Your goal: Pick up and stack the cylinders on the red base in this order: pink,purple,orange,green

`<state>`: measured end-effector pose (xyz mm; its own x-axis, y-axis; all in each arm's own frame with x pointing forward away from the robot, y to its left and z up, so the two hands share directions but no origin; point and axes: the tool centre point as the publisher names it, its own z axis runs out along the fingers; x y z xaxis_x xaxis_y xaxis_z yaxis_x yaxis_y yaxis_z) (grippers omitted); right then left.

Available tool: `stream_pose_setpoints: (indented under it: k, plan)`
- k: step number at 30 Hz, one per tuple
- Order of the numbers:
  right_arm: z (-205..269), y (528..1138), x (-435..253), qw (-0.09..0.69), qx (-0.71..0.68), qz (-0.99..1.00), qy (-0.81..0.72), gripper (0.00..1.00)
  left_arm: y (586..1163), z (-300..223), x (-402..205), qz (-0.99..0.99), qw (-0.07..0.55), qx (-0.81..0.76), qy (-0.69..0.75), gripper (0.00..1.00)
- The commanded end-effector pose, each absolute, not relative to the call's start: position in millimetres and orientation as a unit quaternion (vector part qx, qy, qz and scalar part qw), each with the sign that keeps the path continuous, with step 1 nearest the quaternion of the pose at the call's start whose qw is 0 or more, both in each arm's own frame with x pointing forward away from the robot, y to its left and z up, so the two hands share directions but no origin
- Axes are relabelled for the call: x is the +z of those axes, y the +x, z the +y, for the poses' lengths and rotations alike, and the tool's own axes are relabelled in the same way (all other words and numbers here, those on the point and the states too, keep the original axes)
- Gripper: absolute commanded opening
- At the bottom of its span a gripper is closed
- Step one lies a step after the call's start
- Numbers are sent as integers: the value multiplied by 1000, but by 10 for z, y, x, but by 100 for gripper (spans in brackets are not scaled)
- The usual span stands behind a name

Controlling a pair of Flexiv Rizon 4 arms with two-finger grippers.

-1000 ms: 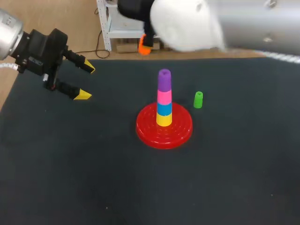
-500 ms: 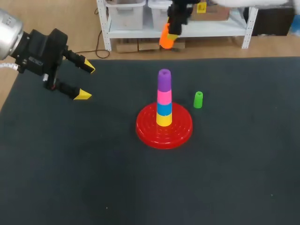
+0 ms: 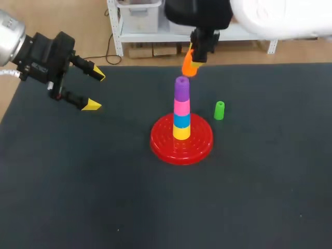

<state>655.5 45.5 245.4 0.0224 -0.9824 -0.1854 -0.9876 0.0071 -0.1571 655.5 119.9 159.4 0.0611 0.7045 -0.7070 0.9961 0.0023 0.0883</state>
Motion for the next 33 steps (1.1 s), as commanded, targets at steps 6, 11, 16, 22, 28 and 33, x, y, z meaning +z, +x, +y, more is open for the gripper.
stream_pose_setpoints:
  k: [6,11,16,22,28,33]
  plan:
    - [594,6595,2365,111,6,693,-712,0,6562,1206,1587,640,301,-243,664,100]
    - [619,6610,2276,99,-7,687,-720,0,6562,1206,1587,640,301,-243,664,100]
    - [634,6648,2235,95,-5,688,-719,0,6562,1206,1587,640,301,-243,664,100]
    - [648,6668,2233,93,-2,688,-720,0,6562,1206,1587,640,301,-243,664,100]
    - [650,6688,2220,87,-5,686,-722,0,6562,1206,1587,640,301,-243,664,100]
    - [636,6673,2214,78,-7,683,-726,0,6562,1206,1587,640,301,-243,664,100]
